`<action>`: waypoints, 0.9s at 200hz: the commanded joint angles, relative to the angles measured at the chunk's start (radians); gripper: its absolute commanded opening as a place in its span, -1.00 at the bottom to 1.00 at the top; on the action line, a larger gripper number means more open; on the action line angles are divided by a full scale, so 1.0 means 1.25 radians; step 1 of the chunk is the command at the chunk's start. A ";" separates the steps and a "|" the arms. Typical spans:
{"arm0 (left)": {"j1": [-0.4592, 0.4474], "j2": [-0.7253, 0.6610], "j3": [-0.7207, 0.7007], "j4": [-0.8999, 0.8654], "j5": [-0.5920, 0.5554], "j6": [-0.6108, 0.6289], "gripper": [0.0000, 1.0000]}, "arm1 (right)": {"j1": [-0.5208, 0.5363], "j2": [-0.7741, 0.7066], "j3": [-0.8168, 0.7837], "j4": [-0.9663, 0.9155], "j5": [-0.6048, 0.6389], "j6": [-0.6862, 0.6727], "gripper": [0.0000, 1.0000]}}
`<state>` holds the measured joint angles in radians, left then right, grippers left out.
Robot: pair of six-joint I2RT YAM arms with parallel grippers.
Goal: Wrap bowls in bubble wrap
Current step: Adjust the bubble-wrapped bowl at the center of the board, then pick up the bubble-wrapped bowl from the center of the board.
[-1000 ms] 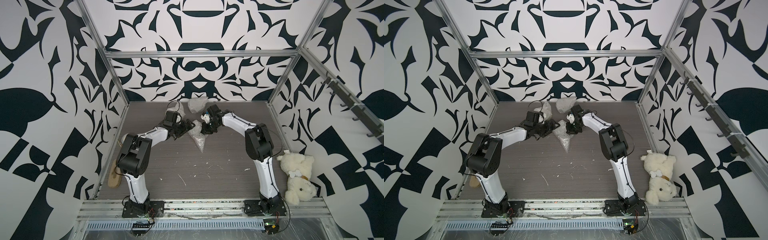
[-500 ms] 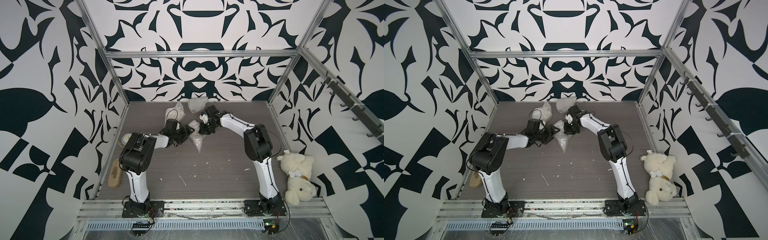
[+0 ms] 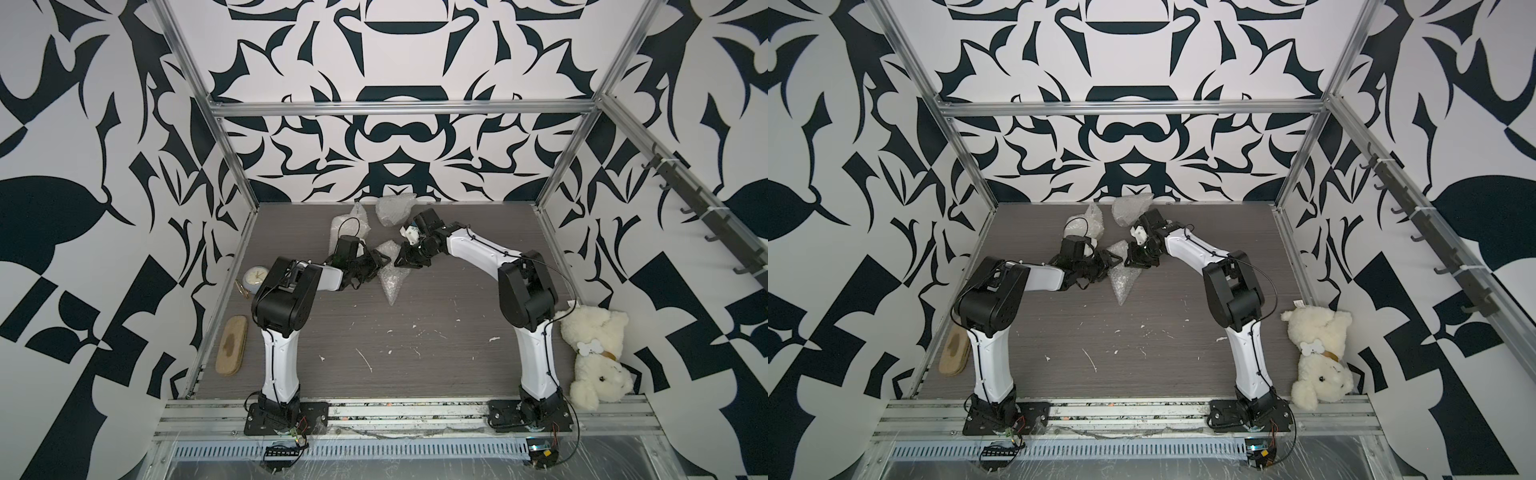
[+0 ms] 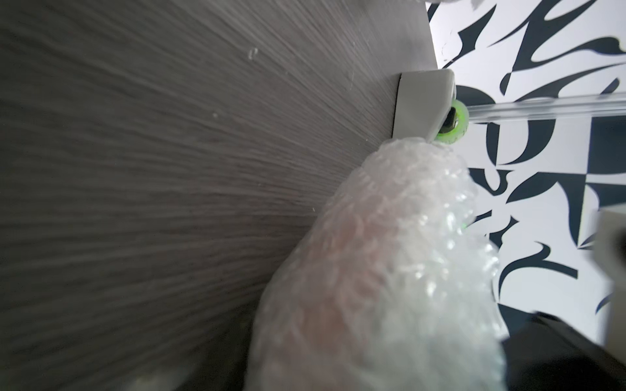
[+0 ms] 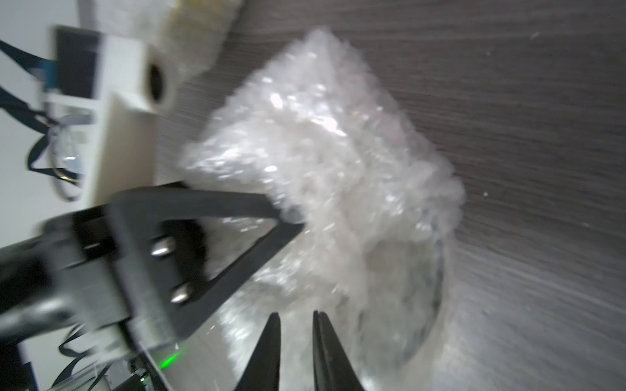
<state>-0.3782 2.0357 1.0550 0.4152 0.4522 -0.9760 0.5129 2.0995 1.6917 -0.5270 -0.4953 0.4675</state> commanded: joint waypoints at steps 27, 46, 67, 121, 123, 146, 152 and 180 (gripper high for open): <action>0.015 -0.021 0.071 -0.250 0.070 0.202 0.11 | -0.052 -0.120 -0.029 0.023 -0.021 -0.003 -0.53; 0.025 -0.017 0.103 -0.341 0.123 0.288 0.11 | -0.103 -0.122 -0.027 0.016 -0.024 -0.015 -0.53; 0.038 -0.014 0.118 -0.422 0.165 0.369 0.12 | -0.162 -0.089 -0.007 0.005 -0.015 -0.035 -0.52; 0.079 0.008 0.149 -0.479 0.222 0.440 0.12 | -0.249 0.052 0.085 -0.018 0.006 -0.073 -0.52; 0.080 0.010 0.153 -0.481 0.223 0.443 0.12 | -0.250 0.058 0.090 -0.021 0.005 -0.076 -0.52; 0.079 0.058 0.218 -0.536 0.228 0.486 0.13 | -0.256 0.101 0.135 -0.036 -0.010 -0.093 -0.52; 0.079 0.074 0.237 -0.558 0.227 0.499 0.13 | -0.257 0.107 0.142 -0.036 -0.016 -0.094 -0.52; 0.078 0.122 0.295 -0.644 0.209 0.560 0.15 | -0.257 0.108 0.156 -0.035 -0.015 -0.103 -0.52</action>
<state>-0.2813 2.1353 1.3811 -0.2405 0.7235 -0.3801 0.1802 2.2677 1.8355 -0.5682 -0.5083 0.3740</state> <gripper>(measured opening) 0.572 0.238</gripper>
